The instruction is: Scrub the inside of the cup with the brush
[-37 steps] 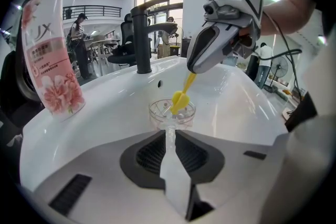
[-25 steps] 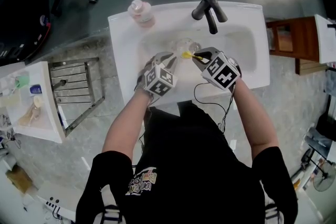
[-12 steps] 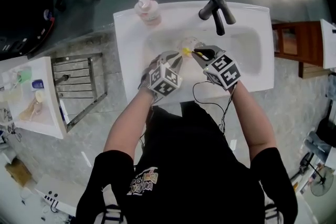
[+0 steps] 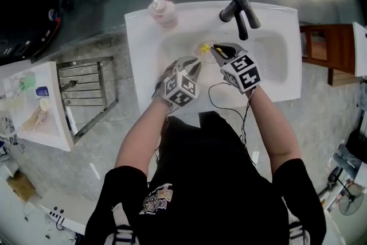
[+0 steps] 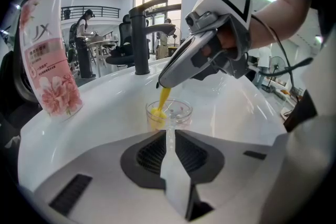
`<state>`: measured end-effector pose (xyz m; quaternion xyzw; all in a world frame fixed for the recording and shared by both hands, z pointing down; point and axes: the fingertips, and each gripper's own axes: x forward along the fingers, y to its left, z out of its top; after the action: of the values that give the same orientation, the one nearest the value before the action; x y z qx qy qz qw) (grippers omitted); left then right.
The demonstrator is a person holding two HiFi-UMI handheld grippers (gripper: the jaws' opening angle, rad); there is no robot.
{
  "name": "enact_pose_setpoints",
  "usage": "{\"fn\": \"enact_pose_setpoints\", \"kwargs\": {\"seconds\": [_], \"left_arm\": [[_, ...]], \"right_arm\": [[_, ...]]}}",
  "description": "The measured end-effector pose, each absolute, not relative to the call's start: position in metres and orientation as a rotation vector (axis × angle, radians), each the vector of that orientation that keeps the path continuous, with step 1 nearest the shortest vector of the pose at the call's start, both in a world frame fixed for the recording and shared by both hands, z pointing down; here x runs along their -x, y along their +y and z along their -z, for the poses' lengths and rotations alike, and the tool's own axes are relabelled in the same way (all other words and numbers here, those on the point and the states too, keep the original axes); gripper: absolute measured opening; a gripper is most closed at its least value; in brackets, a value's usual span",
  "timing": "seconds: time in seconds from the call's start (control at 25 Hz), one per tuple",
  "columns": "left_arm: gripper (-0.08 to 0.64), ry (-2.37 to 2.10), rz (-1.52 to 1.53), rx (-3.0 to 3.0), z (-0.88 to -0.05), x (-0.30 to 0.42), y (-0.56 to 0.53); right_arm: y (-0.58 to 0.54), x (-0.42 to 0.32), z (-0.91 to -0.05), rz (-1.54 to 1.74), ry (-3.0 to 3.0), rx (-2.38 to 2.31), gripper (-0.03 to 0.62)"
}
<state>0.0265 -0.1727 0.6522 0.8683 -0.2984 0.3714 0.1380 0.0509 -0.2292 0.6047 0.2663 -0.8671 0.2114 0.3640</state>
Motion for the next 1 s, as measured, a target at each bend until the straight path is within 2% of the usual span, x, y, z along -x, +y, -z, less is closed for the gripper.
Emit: {"fn": "enact_pose_setpoints", "kwargs": {"seconds": [1.0], "left_arm": [[0.049,-0.867,-1.061,-2.518,-0.651,-0.026,-0.172]], "right_arm": [[-0.215,-0.076,-0.620,-0.264,-2.022,-0.460,0.035]]}}
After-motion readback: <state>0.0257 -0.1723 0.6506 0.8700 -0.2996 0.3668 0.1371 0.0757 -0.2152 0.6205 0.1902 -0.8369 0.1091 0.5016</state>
